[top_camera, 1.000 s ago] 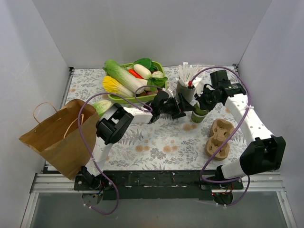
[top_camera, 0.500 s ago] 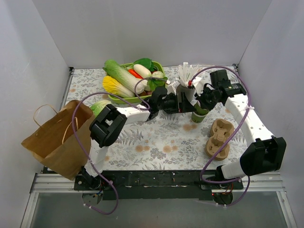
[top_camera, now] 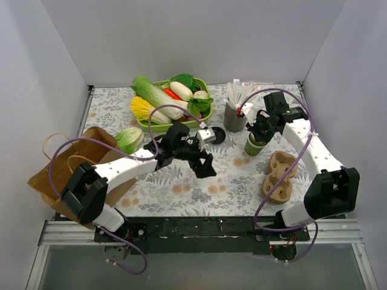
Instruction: Pack the takeout coffee
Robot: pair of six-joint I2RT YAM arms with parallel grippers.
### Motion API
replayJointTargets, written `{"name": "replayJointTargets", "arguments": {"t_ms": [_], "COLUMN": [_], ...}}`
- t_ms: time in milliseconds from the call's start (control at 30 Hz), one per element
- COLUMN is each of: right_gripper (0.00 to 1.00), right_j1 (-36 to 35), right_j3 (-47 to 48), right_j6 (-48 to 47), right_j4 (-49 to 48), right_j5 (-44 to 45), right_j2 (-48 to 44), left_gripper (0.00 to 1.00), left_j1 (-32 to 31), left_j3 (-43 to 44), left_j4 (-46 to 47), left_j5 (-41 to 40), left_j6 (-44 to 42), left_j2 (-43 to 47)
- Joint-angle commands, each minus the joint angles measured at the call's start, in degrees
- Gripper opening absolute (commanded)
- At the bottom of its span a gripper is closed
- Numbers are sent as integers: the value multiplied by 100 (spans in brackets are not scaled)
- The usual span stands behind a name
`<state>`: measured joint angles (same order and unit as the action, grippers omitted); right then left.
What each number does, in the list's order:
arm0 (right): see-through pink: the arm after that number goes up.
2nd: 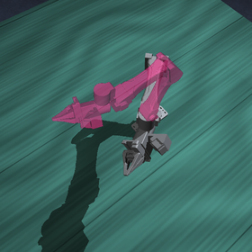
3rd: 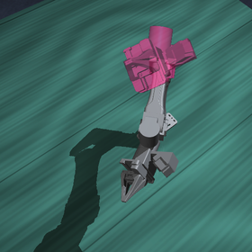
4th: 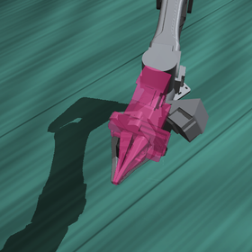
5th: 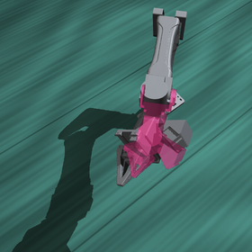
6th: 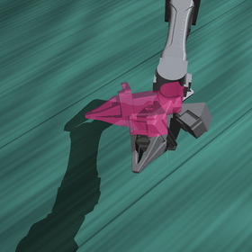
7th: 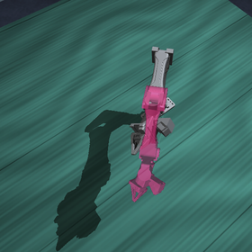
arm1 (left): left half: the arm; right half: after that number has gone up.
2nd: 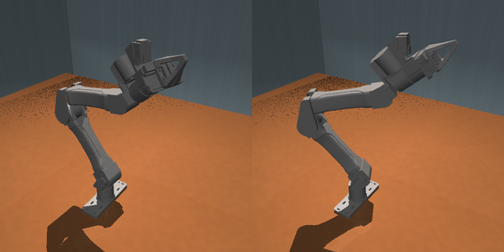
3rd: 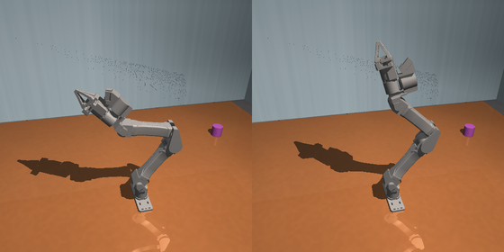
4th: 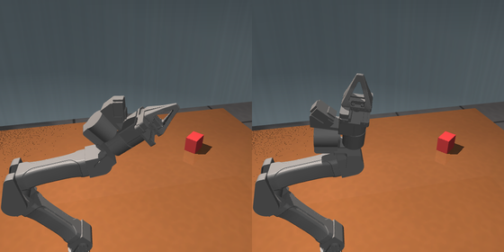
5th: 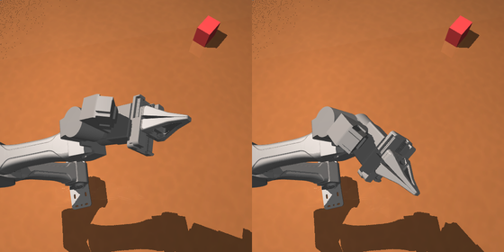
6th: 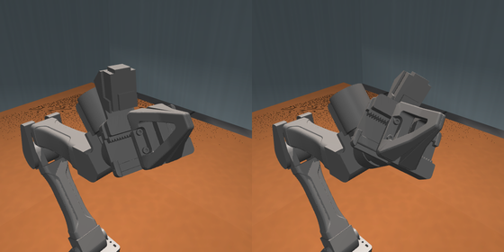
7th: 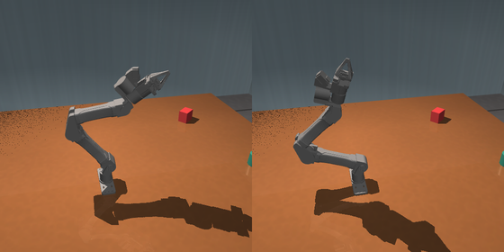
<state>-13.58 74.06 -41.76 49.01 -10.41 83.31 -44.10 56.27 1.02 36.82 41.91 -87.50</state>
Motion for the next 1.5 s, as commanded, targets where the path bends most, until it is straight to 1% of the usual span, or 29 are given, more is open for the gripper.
{"name": "replayJointTargets", "arguments": {"t_ms": [0,33,67,100,133,167,200,233,267,300,333,367,433,500,567,633,667,700,733,767,800,900,1033,1167,1200,1333,1400,1467], "right_gripper": [1,1,1,1,1,1,1,1,1,1,1,1,1,1,1,1,1,1,1,1,1,1,1,1,1,1,1,1], "right_j1": [-13,-21,-21,-21,-21,-21,-21,-21,-21,-21,-21,-21,-13,-21,-21,-21,-13,-21,5,31,40,67,66,75,67,75,75,101], "right_j3": [82,91,91,82,56,38,21,-40,-67,-111,-137,-190,-252,-375,-515,-647,-656,-717,-718,-700,-648,-525,-218,-68,-33,108,-118,-208], "right_j6": [-78,-78,-87,-87,-87,-87,-87,-78,-87,-113,-139,-166,-192,-227,-263,-280,-298,-298,-307,-350,-359,-333,-272,-280,-289,-368,-429,-299], "right_j4": [-190,-208,-243,-261,-287,-313,-305,-322,-357,-375,-392,-410,-419,-428,-533,-629,-700,-779,-840,-884,-894,-841,-596,-393,-358,-182,-182,-121], "right_j5": [-4,-4,-4,13,48,66,92,162,197,241,320,364,443,505,654,908,1005,1398,1515,1568,1595,1473,1253,1270,1279,1428,1533,1604], "right_j2": [54,54,54,63,63,71,80,80,72,63,54,19,-34,-95,-174,-201,-201,-201,-192,-175,-175,-183,-218,-324,-350,-438,-438,-298], "left_gripper": [97,97,97,97,97,97,97,96,96,94,91,87,86,87,89,91,92,92,92,92,92,91,91,91,91,90,90,89], "left_j1": [15,24,33,41,50,76,94,129,242,339,436,742,1164,1289,1325,1333,1333,1325,1307,1307,1298,1246,1044,894,859,745,692,552], "left_j3": [-283,-309,-327,-371,-397,-424,-424,-415,-398,-398,-380,-371,-441,-599,-792,-802,-689,-583,-460,-137,23,418,525,508,499,595,596,552], "left_j4": [-2085,-2680,-2973,-3254,-3735,-3940,-4151,-4528,-4697,-4811,-4995,-5119,-5286,-5252,-4937,-4517,-4357,-4225,-4041,-4013,-3978,-3846,-3661,-3582,-3565,-3424,-3459,-3642], "left_j5": [-394,-499,-622,-841,-1017,-1219,-1665,-1878,-2071,-2535,-2670,-2715,-2776,-2811,-2760,-2523,-2478,-2478,-2513,-2609,-2627,-2470,-2285,-2205,-2231,-2758,-2750,-2374], "left_j6": [-2299,-2580,-3009,-3213,-3337,-3495,-3549,-3567,-3576,-3515,-3488,-3505,-3637,-3786,-3769,-3560,-3445,-3366,-3147,-3058,-2970,-2890,-2864,-2636,-2514,-2223,-2231,-2599], "left_j2": [698,943,1094,1234,1488,1578,1639,1684,1693,1675,1667,1666,1745,1956,2027,1869,1755,1432,1246,1036,712,480,366,322,330,304,243,216]}}
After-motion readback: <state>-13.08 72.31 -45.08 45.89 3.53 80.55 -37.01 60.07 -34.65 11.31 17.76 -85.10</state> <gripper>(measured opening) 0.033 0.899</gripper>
